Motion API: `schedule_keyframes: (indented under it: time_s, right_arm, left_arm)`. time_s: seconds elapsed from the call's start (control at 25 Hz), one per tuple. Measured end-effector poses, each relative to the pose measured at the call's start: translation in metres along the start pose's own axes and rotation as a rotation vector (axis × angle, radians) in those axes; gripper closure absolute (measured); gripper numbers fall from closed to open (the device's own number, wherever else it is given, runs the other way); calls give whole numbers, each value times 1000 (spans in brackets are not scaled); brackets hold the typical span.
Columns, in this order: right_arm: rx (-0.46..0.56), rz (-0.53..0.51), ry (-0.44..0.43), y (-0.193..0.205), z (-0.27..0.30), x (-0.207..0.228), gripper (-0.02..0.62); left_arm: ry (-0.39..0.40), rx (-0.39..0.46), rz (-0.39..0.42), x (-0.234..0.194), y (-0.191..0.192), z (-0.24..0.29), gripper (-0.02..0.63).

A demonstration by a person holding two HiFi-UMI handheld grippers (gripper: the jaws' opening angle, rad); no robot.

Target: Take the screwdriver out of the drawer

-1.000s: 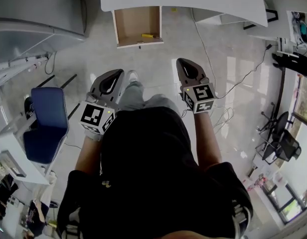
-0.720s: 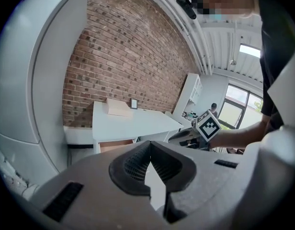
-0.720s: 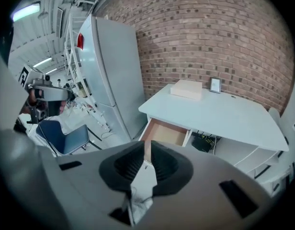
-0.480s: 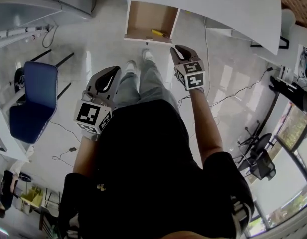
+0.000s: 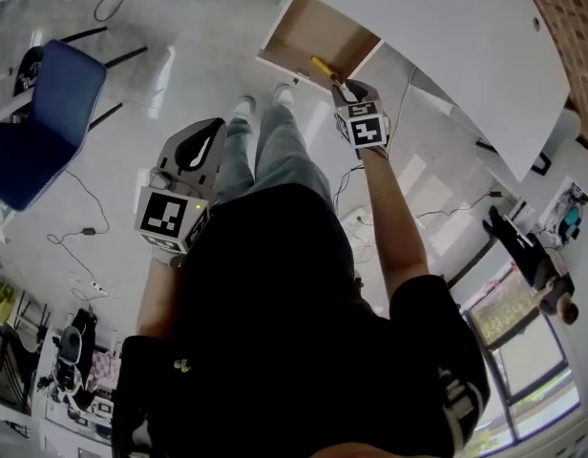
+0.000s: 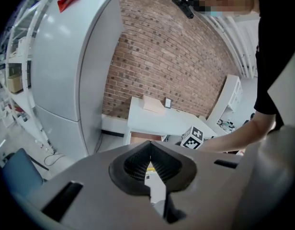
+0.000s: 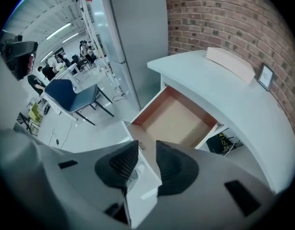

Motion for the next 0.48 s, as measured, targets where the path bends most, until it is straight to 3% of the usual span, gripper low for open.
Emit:
schedule_keyframes:
  time_s: [0.48]
  right_arm:
    - [-230, -235, -65, 9, 98, 16, 449]
  left_arm:
    - [-163, 19, -151, -3, 44, -12, 603]
Point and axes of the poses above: the fingertips, and each gripper's own axes: z forward along the fingers, x to its right, y out of its underside, the point moved 5 cm from there along -z, backward along the fingers, and after that the axes turned 5 degrees about y, right-handed, at the moved point
